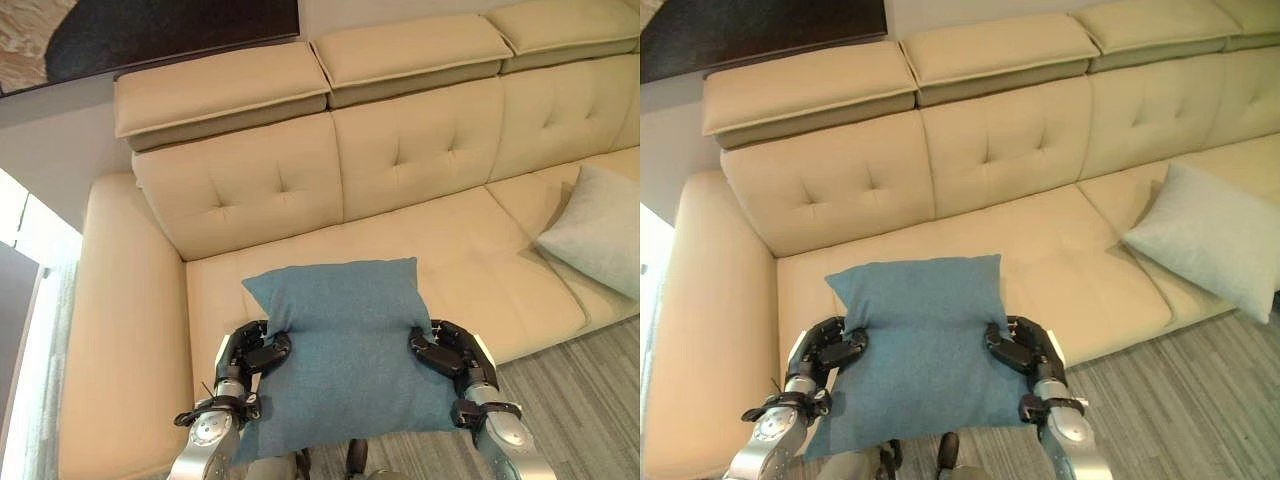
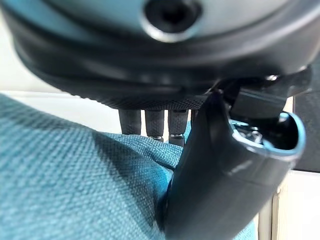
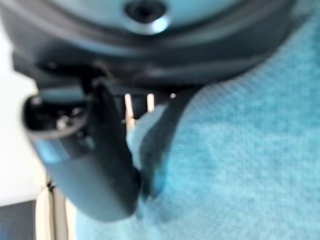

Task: Pick up all the scattered cushions and arrange them neatly on the sofa.

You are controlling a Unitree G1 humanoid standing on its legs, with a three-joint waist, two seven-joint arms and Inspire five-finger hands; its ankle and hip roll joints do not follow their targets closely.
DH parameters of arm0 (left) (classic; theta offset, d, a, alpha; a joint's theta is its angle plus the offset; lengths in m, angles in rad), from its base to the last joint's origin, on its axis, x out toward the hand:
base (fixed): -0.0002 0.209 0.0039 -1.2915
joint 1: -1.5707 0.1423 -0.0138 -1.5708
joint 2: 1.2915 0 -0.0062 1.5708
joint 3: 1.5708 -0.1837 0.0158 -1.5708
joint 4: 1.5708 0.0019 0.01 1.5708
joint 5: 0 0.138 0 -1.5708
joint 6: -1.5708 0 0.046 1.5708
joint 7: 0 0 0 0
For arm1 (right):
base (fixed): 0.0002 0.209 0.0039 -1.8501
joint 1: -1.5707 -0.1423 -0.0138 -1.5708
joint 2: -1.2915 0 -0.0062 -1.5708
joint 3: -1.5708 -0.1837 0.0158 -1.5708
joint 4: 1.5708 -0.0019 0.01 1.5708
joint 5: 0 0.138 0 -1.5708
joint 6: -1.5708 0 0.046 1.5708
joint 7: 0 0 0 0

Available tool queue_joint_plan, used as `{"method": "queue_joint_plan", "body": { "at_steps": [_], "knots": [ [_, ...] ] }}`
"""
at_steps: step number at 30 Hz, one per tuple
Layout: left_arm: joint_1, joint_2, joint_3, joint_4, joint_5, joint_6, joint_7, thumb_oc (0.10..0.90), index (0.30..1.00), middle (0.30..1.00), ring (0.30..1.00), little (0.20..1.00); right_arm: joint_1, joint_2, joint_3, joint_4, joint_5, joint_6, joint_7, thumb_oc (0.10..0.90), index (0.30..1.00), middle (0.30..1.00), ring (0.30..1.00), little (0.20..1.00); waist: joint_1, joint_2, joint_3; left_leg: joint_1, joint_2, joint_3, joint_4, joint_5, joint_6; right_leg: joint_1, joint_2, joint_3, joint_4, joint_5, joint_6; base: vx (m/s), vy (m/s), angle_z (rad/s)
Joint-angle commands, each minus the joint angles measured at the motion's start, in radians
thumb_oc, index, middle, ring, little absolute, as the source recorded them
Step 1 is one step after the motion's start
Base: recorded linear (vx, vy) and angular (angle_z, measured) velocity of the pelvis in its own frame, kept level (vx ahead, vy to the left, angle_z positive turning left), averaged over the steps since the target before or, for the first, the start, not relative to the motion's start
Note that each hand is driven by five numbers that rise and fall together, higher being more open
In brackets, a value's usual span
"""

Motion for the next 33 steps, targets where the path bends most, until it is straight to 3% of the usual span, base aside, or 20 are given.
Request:
{"method": "queue_joint_plan", "body": {
  "at_steps": [1, 2, 3, 5, 7, 9, 10, 11, 24, 33],
  "knots": [
    [-0.042, 0.030, 0.012, -0.142, 0.034, -0.082, -0.059, 0.400, 0.300, 0.300, 0.300, 0.300, -0.097, 0.059, -0.003, -0.184, 0.002, -0.123, 0.045, 0.400, 0.300, 0.300, 0.300, 0.300, 0.029, -0.040, -0.097, -0.001, -0.028, 0.011, 0.070, -0.134, -0.016, 0.036, -0.070, -0.012, 0.148, -0.156, 0.077, 0.11, 0.158, 0.02],
    [-0.033, 0.036, 0.027, -0.146, 0.037, -0.078, -0.057, 0.400, 0.300, 0.300, 0.300, 0.300, -0.106, 0.067, -0.001, -0.183, -0.009, -0.119, 0.050, 0.400, 0.300, 0.300, 0.300, 0.300, 0.032, -0.032, -0.097, 0.043, -0.036, 0.006, 0.036, -0.143, 0.002, 0.003, -0.098, -0.019, 0.253, -0.147, 0.102, 0.06, 0.106, 0.04],
    [-0.033, 0.036, 0.027, -0.147, 0.037, -0.078, -0.057, 0.400, 0.300, 0.300, 0.300, 0.300, -0.106, 0.067, -0.001, -0.183, -0.009, -0.119, 0.050, 0.400, 0.300, 0.300, 0.300, 0.300, 0.033, -0.032, -0.097, 0.044, -0.037, 0.007, 0.035, -0.143, 0.002, 0.002, -0.099, -0.019, 0.255, -0.148, 0.102, 0.07, 0.150, 0.02],
    [-0.033, 0.044, 0.034, -0.147, 0.039, -0.079, -0.051, 0.400, 0.300, 0.300, 0.300, 0.300, -0.113, 0.080, 0.005, -0.182, -0.007, -0.116, 0.057, 0.400, 0.300, 0.300, 0.300, 0.300, 0.027, -0.025, -0.081, 0.068, -0.041, -0.005, 0.022, -0.143, 0.018, -0.056, -0.125, -0.008, 0.381, -0.118, 0.131, 0.01, 0.090, 0.11],
    [-0.044, 0.051, 0.044, -0.139, 0.048, -0.087, -0.046, 0.400, 0.300, 0.300, 0.300, 0.300, -0.112, 0.093, 0.001, -0.186, -0.012, -0.120, 0.062, 0.400, 0.300, 0.300, 0.300, 0.300, 0.015, -0.011, -0.069, 0.084, -0.039, -0.048, -0.006, -0.136, 0.021, -0.133, -0.121, 0.062, 0.443, -0.112, 0.134, 0.01, 0.039, 0.13],
    [-0.047, 0.051, 0.045, -0.139, 0.049, -0.090, -0.045, 0.400, 0.300, 0.300, 0.300, 0.300, -0.112, 0.093, -0.001, -0.189, -0.015, -0.122, 0.059, 0.400, 0.300, 0.300, 0.300, 0.300, 0.011, -0.008, -0.070, 0.086, -0.039, -0.062, -0.016, -0.131, 0.018, -0.138, -0.116, 0.089, 0.412, -0.121, 0.126, 0.03, -0.049, 0.42],
    [-0.060, 0.052, 0.041, -0.139, 0.053, -0.097, -0.046, 0.400, 0.300, 0.300, 0.300, 0.300, -0.121, 0.086, -0.002, -0.194, -0.020, -0.122, 0.057, 0.400, 0.300, 0.300, 0.300, 0.300, 0.005, -0.001, -0.076, 0.074, -0.033, -0.088, -0.037, -0.118, 0.005, -0.160, -0.108, 0.158, 0.292, -0.102, 0.117, 0.06, -0.114, 0.63],
    [-0.063, 0.052, 0.038, -0.139, 0.054, -0.096, -0.045, 0.400, 0.300, 0.300, 0.300, 0.300, -0.120, 0.085, -0.003, -0.198, -0.021, -0.123, 0.057, 0.400, 0.300, 0.300, 0.300, 0.300, 0.006, -0.007, -0.078, 0.072, -0.038, -0.093, -0.037, -0.117, 0.002, -0.149, -0.110, 0.166, 0.247, -0.094, 0.116, 0.05, -0.137, 0.70],
    [-0.090, 0.051, 0.041, -0.173, 0.087, -0.101, -0.036, 0.400, 0.300, 0.300, 0.300, 0.300, -0.128, 0.052, 0.000, -0.206, -0.066, -0.116, 0.032, 0.400, 0.300, 0.300, 0.300, 0.300, 0.011, -0.022, -0.108, 0.070, -0.015, -0.124, -0.049, -0.109, -0.046, -0.037, -0.087, 0.071, 0.056, -0.063, 0.098, 0.06, -0.103, 0.18],
    [-0.260, 0.062, 0.011, -0.152, 0.172, -0.142, 0.083, 0.400, 0.300, 0.300, 0.300, 0.300, -0.296, 0.015, 0.039, -0.174, -0.224, -0.157, -0.110, 0.400, 0.300, 0.300, 0.300, 0.300, 0.002, -0.010, -0.103, 0.020, 0.001, -0.138, -0.049, -0.094, -0.066, -0.057, -0.072, 0.045, 0.014, -0.061, 0.088, 0.01, -0.035, 0.07]
  ]
}}
